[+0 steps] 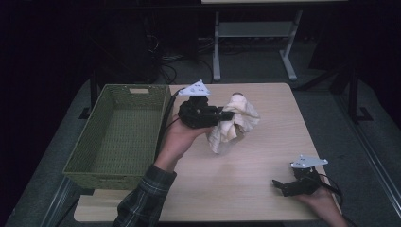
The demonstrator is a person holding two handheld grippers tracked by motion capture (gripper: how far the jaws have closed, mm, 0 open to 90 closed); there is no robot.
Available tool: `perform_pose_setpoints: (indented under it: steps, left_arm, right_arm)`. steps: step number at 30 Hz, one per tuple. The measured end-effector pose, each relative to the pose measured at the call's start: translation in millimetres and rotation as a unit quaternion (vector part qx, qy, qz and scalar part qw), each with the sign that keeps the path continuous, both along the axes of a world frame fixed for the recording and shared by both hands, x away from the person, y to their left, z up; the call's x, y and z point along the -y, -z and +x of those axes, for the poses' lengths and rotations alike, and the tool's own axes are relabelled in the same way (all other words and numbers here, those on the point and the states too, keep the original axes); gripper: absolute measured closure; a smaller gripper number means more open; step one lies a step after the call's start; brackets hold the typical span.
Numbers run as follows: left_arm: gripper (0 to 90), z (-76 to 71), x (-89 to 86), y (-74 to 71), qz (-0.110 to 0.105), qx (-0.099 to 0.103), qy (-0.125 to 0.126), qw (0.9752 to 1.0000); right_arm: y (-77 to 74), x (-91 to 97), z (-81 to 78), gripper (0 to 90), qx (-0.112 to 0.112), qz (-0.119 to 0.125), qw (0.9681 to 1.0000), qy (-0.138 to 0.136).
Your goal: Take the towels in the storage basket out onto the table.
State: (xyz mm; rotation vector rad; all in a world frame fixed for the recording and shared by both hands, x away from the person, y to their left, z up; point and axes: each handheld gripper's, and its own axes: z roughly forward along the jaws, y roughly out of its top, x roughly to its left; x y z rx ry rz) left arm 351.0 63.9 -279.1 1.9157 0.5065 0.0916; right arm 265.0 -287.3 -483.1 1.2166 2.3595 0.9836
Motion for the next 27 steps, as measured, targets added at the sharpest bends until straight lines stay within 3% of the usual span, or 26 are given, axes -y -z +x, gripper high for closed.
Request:
perform_pose_setpoints:
  steps: [9, 14, 19, 27]
  left_arm:
    - [75.5, 2.9, 33.1, 44.0, 0.010, -0.035, 0.029, 0.9989]
    - [75.4, 8.4, 47.1, 72.2, 0.049, -0.033, 0.036, 0.9976]
    - [75.1, 18.4, 50.8, 101.4, 0.082, -0.037, 0.029, 0.9955]
    - [73.9, 32.9, 41.8, 132.9, 0.106, -0.040, 0.009, 0.9935]
  right_arm:
    - [0.0, 0.0, 0.0, 0.0, 0.000, 0.001, 1.0000, 0.000]
    - [0.0, 0.0, -0.1, 0.0, 0.000, 0.001, 1.0000, 0.000]
    - [0.1, -0.1, 0.0, 0.0, 0.001, 0.001, 1.0000, 0.000]
    - [0.1, -0.1, -0.1, 0.0, 0.000, 0.001, 1.0000, 0.001]
